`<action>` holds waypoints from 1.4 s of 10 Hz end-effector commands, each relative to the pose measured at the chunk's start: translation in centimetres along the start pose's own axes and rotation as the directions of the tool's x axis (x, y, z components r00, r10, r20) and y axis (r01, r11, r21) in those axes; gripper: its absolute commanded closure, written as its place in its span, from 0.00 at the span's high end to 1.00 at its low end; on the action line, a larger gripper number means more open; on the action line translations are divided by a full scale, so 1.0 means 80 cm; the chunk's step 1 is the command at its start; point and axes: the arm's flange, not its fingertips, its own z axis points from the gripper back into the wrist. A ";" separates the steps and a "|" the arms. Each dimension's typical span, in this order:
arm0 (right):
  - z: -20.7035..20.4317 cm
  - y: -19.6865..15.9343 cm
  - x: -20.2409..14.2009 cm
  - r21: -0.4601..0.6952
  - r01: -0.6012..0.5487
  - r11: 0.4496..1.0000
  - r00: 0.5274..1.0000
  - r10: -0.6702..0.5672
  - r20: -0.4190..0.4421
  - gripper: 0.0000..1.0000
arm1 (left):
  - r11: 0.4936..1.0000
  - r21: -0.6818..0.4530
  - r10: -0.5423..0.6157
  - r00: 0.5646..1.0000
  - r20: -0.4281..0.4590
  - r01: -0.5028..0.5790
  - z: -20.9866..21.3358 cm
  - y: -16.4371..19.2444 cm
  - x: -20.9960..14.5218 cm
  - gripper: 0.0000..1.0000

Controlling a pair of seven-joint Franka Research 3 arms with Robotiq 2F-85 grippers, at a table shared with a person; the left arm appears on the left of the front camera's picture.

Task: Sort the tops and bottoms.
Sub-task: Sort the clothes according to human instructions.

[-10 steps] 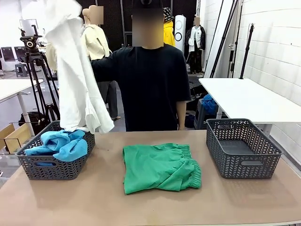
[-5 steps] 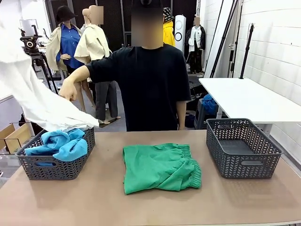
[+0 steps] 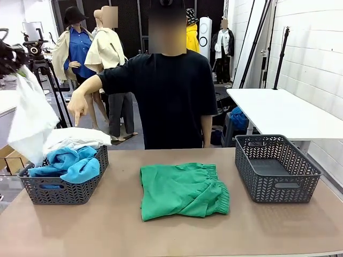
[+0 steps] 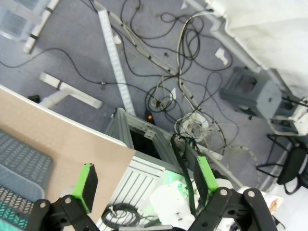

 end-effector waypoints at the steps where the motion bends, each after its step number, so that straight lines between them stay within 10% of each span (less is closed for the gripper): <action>1: -0.001 -0.001 -0.002 0.004 -0.004 1.000 1.000 0.004 -0.002 1.00 | 0.985 0.168 -0.055 0.996 0.065 0.043 -0.001 -0.014 0.013 0.00; 2: -0.001 -0.001 -0.002 0.004 -0.004 1.000 1.000 0.004 -0.002 1.00 | 1.000 0.000 0.000 1.000 0.000 0.000 0.000 0.000 0.000 0.00; 14: -0.001 -0.001 -0.002 0.004 -0.004 1.000 1.000 0.004 -0.002 1.00 | 0.979 0.064 -0.174 0.954 -0.244 0.194 -0.150 -0.014 -0.104 0.00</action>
